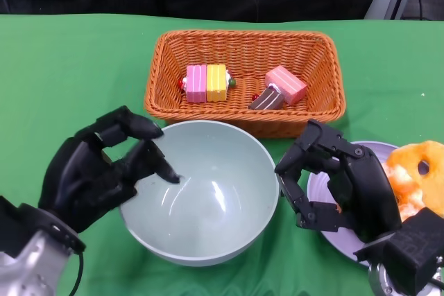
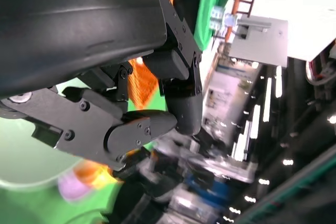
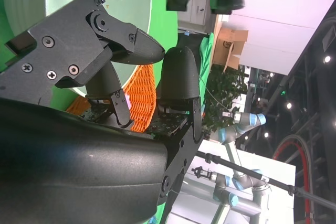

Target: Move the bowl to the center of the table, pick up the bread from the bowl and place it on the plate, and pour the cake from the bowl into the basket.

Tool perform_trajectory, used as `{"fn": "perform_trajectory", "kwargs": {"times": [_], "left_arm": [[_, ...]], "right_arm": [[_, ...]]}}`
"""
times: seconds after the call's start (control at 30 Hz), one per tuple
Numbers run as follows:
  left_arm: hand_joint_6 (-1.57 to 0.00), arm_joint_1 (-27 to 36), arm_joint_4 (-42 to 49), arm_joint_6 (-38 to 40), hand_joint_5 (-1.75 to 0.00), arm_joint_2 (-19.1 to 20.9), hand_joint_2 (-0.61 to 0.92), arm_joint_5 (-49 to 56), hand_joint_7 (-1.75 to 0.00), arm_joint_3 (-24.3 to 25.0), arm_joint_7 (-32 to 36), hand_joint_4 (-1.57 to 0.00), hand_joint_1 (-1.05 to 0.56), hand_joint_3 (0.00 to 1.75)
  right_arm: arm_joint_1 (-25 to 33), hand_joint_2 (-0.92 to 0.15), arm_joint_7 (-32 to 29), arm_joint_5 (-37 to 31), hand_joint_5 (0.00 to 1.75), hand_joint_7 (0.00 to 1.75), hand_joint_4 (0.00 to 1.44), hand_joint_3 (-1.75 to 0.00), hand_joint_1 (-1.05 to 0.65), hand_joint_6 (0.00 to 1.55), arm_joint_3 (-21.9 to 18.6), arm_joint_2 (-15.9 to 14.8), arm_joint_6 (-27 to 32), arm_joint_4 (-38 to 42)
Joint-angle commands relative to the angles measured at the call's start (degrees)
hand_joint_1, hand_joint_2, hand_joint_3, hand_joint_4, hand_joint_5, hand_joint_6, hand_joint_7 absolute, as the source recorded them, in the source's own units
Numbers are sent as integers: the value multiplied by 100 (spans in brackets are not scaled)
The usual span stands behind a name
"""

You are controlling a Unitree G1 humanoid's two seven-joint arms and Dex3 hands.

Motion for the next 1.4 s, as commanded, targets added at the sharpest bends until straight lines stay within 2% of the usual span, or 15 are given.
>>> {"fn": "perform_trajectory", "kwargs": {"times": [0.03,0.2,0.4,0.53,0.77,1.1,1.27,1.4], "left_arm": [[-79,62,448,-827,-170,-115,52,662,-151,-37,-204,-81,-4,114],[-86,3,1373,-2400,-164,-385,53,1627,-140,-85,-178,-86,-2,113],[-84,-137,2165,-3317,-169,-521,60,2018,-146,-45,-130,-85,-6,104],[-82,-224,2329,-3392,-170,-607,62,1890,-148,27,-226,-85,-7,106],[-81,-321,2400,-3335,-173,-641,54,1771,-149,149,-277,-81,-6,116],[-80,-330,2077,-3000,-172,-648,55,1467,-148,243,-448,-79,-7,111],[-79,-377,1775,-2738,-170,-623,57,1380,-147,260,-469,-79,-9,107],[-80,-436,1627,-2643,-170,-609,58,1456,-146,267,-389,-80,-8,104]], "right_arm": [[105,-47,44,134,167,144,75,-111,-20,64,-68,-62,-34,-114],[168,-46,126,218,169,146,74,-112,-22,64,-82,-108,32,-173],[220,-47,259,302,171,148,74,-112,-19,63,-91,-131,-52,-85],[239,-47,316,389,169,145,74,-112,-17,63,-98,-95,-44,-89],[201,-45,305,287,170,148,75,-117,-18,64,-90,-137,-91,1],[112,-43,420,376,170,149,74,-124,-13,61,-90,-91,-290,257],[-12,-52,395,403,168,143,74,-105,-17,63,-117,-68,-157,171],[-85,-54,320,290,168,143,74,-99,-22,64,-119,-105,39,28]]}}
